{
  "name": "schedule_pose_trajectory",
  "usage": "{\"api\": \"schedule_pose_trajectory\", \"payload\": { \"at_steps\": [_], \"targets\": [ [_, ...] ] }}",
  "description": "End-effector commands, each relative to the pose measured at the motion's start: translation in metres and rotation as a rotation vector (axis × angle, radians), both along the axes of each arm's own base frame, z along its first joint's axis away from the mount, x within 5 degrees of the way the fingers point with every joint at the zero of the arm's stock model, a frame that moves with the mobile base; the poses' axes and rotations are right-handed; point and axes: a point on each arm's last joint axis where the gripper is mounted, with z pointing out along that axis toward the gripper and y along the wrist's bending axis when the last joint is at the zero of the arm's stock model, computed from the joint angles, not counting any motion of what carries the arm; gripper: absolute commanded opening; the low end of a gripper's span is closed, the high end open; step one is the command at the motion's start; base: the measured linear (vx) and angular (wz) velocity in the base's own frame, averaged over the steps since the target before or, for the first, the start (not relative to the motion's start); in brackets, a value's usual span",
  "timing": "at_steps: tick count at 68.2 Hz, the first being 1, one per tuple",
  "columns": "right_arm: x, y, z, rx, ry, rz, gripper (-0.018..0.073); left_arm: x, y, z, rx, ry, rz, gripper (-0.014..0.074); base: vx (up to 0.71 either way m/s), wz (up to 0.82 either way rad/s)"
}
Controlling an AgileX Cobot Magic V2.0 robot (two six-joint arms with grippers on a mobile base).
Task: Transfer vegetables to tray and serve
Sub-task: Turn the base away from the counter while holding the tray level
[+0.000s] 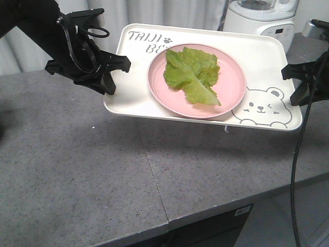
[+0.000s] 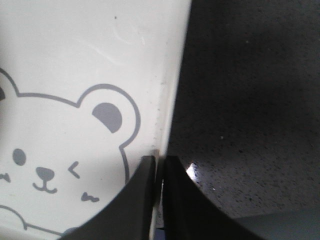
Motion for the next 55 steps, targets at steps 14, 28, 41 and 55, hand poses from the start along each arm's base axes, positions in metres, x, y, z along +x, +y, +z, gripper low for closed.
{"api": "schedule_pose_trajectory", "payload": {
  "at_steps": [14,28,41,55],
  "targets": [
    [-0.0141,0.0241,0.0302,0.151,-0.061,0.068,-0.0006,-0.0198,-0.0212,0.0363,-0.193,-0.082,-0.071,-0.0006,0.01,-0.28],
    [-0.0141,0.0241,0.0302,0.151,-0.061,0.068,-0.0006,-0.0198,-0.0212,0.0363,-0.193,-0.082,-0.071,-0.0006,0.01,-0.23],
    [-0.0141,0.0241,0.0302,0.151,-0.061,0.068,-0.0006,-0.0198,-0.0212,0.0363,-0.193,-0.082,-0.071,-0.0006,0.01,-0.21],
    [-0.0141,0.0241,0.0302,0.151,-0.061,0.068,-0.0006,-0.0198,-0.0212,0.0363,-0.193,-0.082,-0.071,-0.0006,0.01,-0.21]
  ]
}}
